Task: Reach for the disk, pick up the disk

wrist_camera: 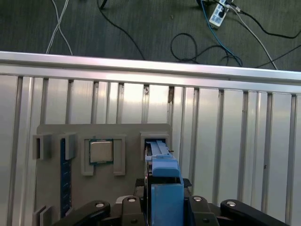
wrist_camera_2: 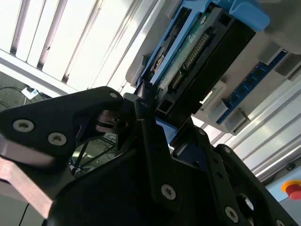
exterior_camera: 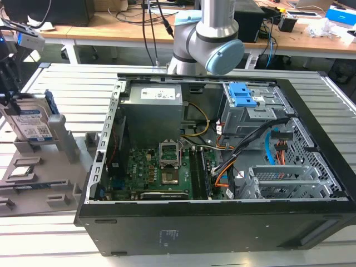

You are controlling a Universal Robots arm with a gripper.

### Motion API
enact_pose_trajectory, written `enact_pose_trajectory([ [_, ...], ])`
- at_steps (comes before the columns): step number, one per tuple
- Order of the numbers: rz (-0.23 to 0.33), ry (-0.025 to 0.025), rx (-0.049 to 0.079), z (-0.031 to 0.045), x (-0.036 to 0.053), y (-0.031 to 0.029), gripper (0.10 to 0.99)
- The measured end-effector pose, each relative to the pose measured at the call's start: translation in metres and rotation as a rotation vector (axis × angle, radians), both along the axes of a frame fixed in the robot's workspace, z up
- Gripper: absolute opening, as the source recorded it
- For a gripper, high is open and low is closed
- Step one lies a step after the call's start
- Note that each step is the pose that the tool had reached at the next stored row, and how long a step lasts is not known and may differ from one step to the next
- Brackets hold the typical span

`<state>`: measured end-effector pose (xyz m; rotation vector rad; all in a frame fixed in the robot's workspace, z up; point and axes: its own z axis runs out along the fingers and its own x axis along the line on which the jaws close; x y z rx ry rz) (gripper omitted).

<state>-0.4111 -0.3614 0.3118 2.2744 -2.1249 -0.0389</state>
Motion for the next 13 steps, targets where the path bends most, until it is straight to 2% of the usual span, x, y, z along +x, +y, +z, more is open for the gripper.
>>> enact_pose_trajectory([
  [4,0.0,0.0,0.0,0.0053,0.0,0.0001,0.365],
  [10,0.0,0.0,0.0,0.019,0.0,0.0001,0.365],
  [13,0.0,-0.0001,0.0,0.0227,0.0,0.0001,0.365],
])
